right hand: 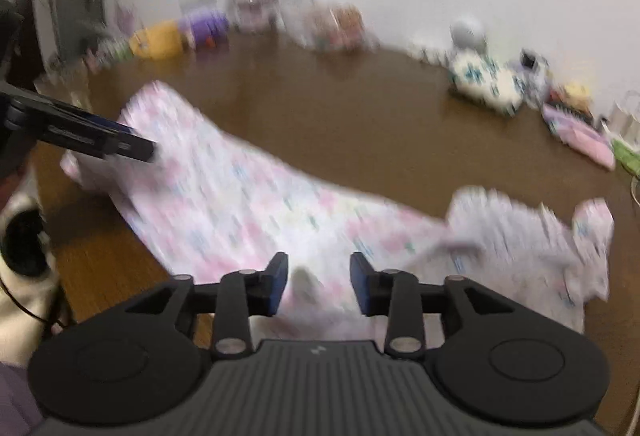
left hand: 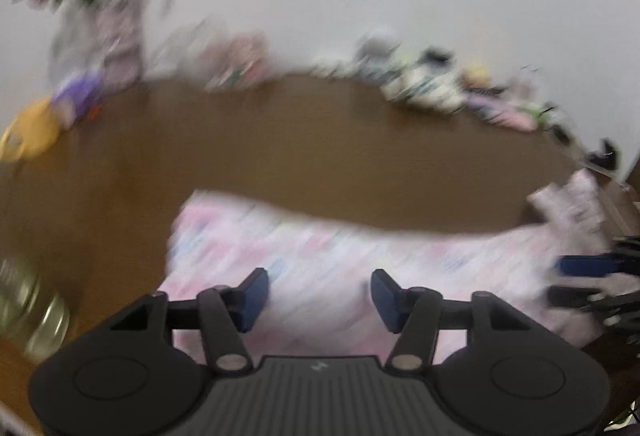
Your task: Fold clothes
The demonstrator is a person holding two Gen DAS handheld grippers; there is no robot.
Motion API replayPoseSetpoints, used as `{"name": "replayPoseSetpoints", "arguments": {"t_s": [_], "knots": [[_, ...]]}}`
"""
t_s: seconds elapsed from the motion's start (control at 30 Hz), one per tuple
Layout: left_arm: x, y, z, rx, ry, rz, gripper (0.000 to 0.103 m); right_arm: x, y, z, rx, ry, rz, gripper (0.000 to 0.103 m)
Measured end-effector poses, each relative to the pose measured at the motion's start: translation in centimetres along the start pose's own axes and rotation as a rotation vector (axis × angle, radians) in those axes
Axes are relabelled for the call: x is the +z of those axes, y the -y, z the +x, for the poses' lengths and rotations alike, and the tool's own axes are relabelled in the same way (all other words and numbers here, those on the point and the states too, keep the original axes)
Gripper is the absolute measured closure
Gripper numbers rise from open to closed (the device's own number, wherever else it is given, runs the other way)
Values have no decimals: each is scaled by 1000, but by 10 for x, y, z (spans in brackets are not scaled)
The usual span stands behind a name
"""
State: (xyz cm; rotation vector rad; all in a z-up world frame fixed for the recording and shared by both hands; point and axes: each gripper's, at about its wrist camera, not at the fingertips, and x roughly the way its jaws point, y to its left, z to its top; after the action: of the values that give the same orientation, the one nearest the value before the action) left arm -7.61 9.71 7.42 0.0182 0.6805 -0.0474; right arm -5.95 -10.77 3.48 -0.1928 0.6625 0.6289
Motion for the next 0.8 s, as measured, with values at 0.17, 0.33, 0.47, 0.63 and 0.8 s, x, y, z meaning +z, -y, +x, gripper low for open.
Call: {"name": "replayPoseSetpoints", "arguments": {"t_s": [0.17, 0.33, 0.47, 0.63, 0.8], "knots": [[7, 33, 49, 25, -6, 75, 47, 14, 6, 29, -20, 15, 83, 69], [-4, 15, 78, 50, -74, 5, 59, 9, 28, 48, -79, -26, 205, 78], [-13, -2, 73, 42, -60, -26, 59, -8, 57, 32, -191, 10, 369, 81], [-11, -1, 67, 81, -67, -53, 59, -12, 55, 15, -235, 43, 362, 82], [-5, 34, 57, 59, -31, 28, 52, -8, 25, 25, -120, 28, 209, 80]]}}
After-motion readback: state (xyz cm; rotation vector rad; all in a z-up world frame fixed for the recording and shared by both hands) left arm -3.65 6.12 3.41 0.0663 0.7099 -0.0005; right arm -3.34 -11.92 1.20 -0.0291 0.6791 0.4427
